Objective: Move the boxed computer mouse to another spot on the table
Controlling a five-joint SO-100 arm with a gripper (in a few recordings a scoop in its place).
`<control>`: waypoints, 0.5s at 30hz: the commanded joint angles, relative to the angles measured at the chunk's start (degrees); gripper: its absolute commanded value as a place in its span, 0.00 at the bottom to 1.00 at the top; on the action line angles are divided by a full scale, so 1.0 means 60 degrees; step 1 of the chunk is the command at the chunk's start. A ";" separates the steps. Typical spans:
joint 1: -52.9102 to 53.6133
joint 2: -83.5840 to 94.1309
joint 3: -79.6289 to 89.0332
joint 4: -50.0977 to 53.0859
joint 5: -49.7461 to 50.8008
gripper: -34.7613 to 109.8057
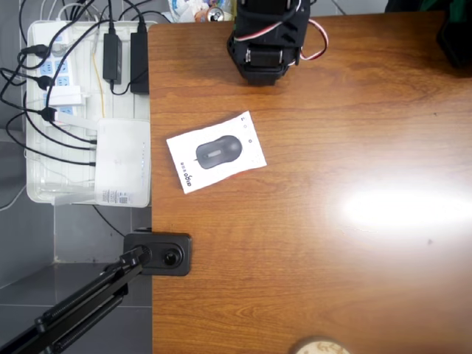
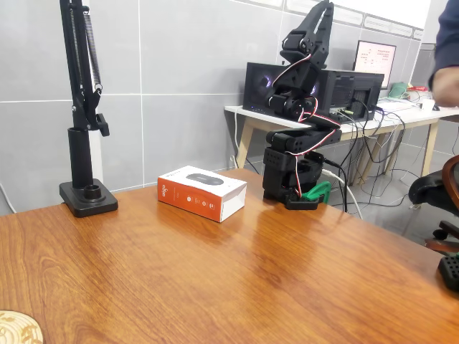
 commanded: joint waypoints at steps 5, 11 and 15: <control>0.0073 0.0059 0.0015 -0.0015 0.0762 0.24; 0.0073 0.0059 0.0015 -0.0015 0.0820 0.24; 0.0073 0.0059 0.0015 -0.0015 0.0835 0.24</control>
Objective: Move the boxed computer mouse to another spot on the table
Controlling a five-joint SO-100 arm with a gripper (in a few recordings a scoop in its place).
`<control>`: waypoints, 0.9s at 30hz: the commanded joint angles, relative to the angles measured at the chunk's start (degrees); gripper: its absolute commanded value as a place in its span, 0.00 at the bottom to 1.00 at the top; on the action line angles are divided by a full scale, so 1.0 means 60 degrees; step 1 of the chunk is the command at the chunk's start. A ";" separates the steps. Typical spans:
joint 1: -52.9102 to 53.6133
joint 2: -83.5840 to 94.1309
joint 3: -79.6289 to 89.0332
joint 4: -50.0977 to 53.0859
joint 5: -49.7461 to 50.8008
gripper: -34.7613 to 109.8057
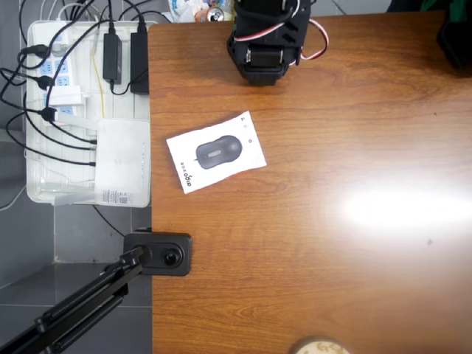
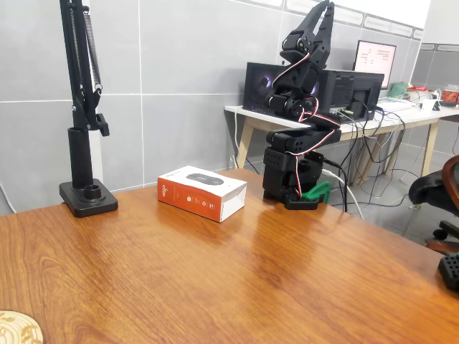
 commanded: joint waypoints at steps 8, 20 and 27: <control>0.0059 0.0059 0.0015 -0.0015 0.0059 0.24; 0.0059 0.0059 0.0015 -0.0015 0.0088 0.24; 0.0059 0.0059 0.0015 -0.0015 0.0161 0.24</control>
